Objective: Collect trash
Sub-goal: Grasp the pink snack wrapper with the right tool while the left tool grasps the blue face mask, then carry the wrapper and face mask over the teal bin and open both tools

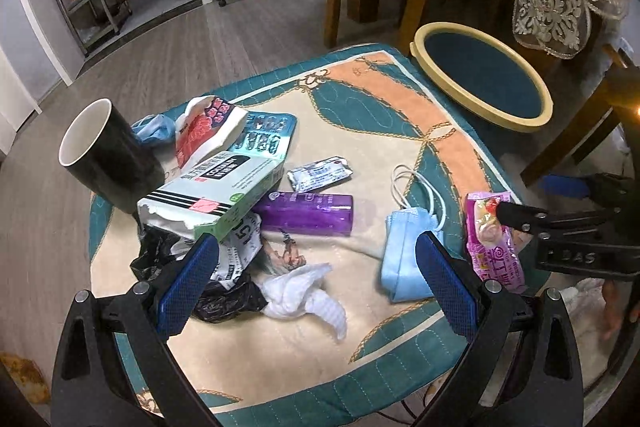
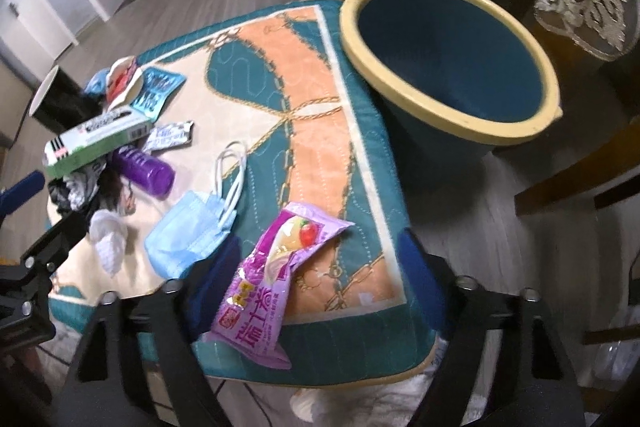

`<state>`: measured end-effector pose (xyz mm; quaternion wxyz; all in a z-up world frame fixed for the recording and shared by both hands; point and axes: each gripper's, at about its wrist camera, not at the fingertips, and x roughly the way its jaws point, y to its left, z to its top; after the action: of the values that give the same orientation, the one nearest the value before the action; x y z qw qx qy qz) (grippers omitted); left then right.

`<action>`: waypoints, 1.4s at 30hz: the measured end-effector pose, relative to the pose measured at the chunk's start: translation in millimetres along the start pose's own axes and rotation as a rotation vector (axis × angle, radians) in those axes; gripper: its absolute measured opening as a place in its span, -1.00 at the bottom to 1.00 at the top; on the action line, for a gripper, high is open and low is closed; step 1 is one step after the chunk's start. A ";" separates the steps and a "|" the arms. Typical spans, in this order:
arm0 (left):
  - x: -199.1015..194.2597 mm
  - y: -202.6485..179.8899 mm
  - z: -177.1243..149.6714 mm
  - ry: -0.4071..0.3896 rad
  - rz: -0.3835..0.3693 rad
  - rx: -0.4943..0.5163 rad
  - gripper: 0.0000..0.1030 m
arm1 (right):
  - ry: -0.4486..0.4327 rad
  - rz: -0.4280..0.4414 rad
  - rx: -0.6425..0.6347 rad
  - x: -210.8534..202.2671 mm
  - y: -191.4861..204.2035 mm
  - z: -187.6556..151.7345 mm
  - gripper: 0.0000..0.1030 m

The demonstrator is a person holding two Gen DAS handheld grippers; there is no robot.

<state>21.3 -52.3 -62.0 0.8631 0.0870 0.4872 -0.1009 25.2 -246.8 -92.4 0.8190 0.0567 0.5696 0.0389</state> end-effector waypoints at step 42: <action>72.4 -73.8 -20.9 0.167 -0.143 0.152 -0.37 | -0.151 0.099 0.029 -26.3 -16.9 44.3 -0.83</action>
<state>21.6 -124.8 -138.7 0.8010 0.1255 0.5534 -0.1910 57.6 -269.1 -55.0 0.8557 0.0993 0.5034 0.0670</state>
